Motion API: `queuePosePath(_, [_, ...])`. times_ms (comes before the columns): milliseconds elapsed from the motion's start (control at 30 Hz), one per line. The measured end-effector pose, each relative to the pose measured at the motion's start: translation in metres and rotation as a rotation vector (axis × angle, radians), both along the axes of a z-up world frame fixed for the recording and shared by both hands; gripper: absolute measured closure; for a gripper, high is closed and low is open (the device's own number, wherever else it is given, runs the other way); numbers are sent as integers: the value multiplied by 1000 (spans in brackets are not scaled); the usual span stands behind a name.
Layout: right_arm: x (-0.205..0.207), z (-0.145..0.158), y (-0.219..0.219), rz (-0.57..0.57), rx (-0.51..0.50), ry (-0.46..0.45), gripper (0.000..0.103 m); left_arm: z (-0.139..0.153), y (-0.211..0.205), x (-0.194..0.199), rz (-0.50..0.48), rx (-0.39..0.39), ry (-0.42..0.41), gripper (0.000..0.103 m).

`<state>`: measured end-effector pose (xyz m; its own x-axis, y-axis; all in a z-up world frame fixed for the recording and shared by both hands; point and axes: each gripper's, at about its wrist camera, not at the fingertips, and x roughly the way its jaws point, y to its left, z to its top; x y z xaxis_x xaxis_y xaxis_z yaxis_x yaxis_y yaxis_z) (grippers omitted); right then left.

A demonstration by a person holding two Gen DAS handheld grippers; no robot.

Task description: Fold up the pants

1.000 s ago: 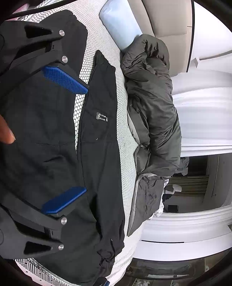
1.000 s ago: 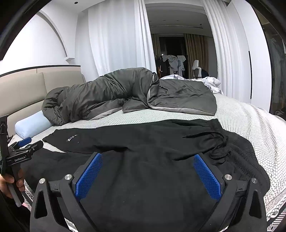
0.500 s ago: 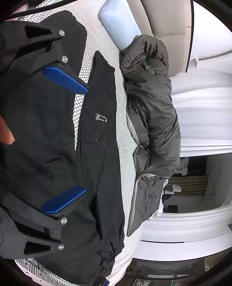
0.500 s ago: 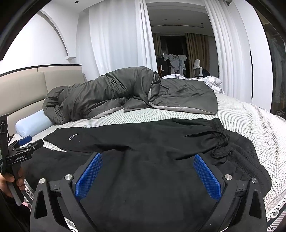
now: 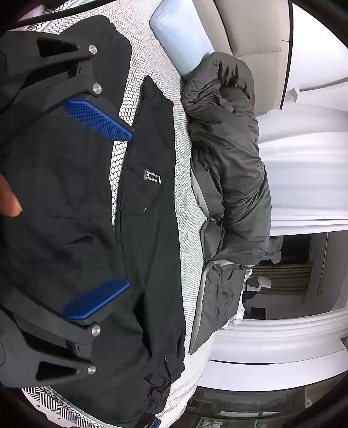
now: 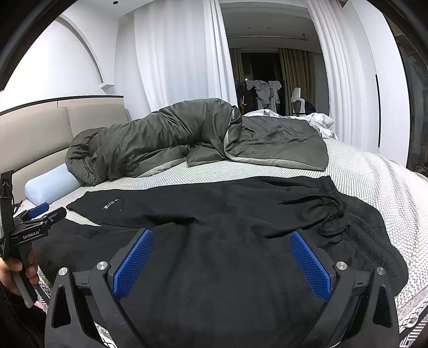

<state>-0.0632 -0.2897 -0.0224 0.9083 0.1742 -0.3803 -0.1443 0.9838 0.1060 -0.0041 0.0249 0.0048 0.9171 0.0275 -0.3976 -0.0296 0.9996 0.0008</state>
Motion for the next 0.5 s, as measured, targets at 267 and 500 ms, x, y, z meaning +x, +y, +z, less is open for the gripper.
queuePosePath(267, [7,-7,6,92,40,74,0,-1,10,0,44,-11,11,1])
queuePosePath(500, [12,-10,16,107,-34,95,0,-1,23,-9,54,-35,44,1])
